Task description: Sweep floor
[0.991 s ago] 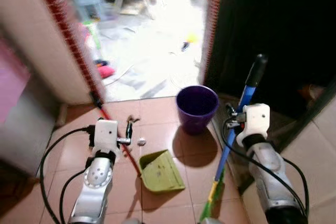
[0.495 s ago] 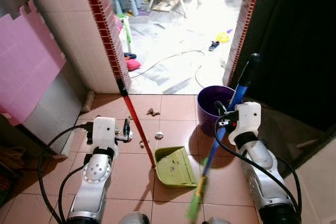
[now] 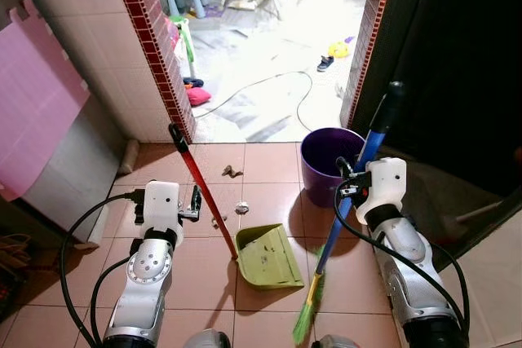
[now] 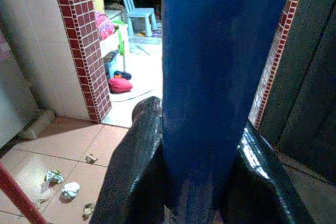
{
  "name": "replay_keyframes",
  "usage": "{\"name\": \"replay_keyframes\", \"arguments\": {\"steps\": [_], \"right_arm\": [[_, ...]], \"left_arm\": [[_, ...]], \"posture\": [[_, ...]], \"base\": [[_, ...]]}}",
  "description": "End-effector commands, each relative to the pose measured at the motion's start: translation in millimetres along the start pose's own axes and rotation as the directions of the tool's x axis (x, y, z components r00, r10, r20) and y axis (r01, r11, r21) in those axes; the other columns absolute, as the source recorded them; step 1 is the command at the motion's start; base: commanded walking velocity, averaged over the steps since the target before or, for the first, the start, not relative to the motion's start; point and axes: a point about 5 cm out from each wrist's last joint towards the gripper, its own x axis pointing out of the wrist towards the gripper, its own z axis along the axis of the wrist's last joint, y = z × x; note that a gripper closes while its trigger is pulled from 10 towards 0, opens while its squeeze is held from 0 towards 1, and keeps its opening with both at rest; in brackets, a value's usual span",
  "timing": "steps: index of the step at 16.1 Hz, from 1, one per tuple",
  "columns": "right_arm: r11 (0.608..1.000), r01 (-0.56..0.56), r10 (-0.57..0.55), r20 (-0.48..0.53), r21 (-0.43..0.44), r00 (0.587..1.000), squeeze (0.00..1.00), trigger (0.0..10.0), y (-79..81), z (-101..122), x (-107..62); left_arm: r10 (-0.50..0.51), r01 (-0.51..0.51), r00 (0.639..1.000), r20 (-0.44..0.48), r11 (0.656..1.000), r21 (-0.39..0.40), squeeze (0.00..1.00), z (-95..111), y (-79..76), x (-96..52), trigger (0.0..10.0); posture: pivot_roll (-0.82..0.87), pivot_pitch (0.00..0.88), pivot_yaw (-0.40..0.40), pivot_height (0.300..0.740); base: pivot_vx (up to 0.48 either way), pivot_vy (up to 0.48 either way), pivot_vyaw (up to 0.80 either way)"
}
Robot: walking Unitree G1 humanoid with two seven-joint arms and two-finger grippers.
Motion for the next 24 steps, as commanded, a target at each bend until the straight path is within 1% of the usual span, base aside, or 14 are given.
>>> {"name": "replay_keyframes", "arguments": {"steps": [1,4,6,11,17,18,20,24], "right_arm": [[1.0,-0.017,0.018,0.061,-0.011,0.998,0.0,10.0,1.7,12.8,5.2],[0.999,-0.032,0.033,0.066,-0.024,0.997,0.0,10.0,3.1,13.5,4.5],[0.999,-0.034,0.035,0.068,-0.02,0.997,0.0,10.0,3.5,13.5,3.9],[0.999,-0.037,0.038,0.068,-0.016,0.997,0.0,10.0,3.7,13.5,3.3],[0.998,-0.048,0.05,0.072,-0.027,0.996,0.0,10.0,4.8,14.2,2.9],[0.998,-0.053,0.055,0.075,-0.034,0.996,0.0,10.0,5.5,14.7,3.0],[0.998,-0.054,0.056,0.076,-0.033,0.996,0.0,10.0,5.9,14.7,3.2],[0.998,-0.055,0.058,0.077,-0.032,0.995,0.0,10.0,5.7,14.8,3.3]], "left_arm": [[0.015,-0.015,1.0,-0.019,1.0,0.007,0.0,-2.3,5.8,1.0,10.0],[0.011,-0.011,1.0,-0.02,1.0,0.003,0.0,-2.7,4.8,1.4,10.0],[0.007,-0.007,1.0,-0.024,1.0,0.002,0.0,-3.1,3.6,1.4,10.0],[0.005,-0.006,1.0,-0.026,1.0,-0.003,0.0,-4.0,2.8,1.7,10.0],[-0.008,0.008,0.999,-0.033,1.0,-0.012,0.0,-5.7,0.0,2.4,10.0],[-0.017,0.017,0.999,-0.035,1.0,0.0,0.0,-5.8,-0.5,2.8,10.0],[-0.013,0.013,0.999,-0.041,1.0,-0.006,0.0,-6.5,-0.6,2.8,10.0],[-0.016,0.016,0.999,-0.042,1.0,-0.005,0.0,-6.9,-1.3,3.0,10.0]], "posture": [[-0.15,0.0,0.073,0.74],[-0.15,0.0,0.073,0.74],[-0.15,0.0,0.074,0.74],[-0.15,0.0,0.073,0.74],[-0.16,0.0,0.074,0.74],[-0.16,0.0,0.074,0.74],[-0.16,0.0,0.075,0.74],[-0.16,0.0,0.073,0.74]], "base": [[0.0,0.0,0.0],[0.0,0.0,0.34],[0.298,0.262,0.56],[0.272,0.268,0.0],[0.0,0.0,0.0],[0.0,0.0,0.46],[0.255,0.0,0.5],[0.305,0.0,0.0]]}}
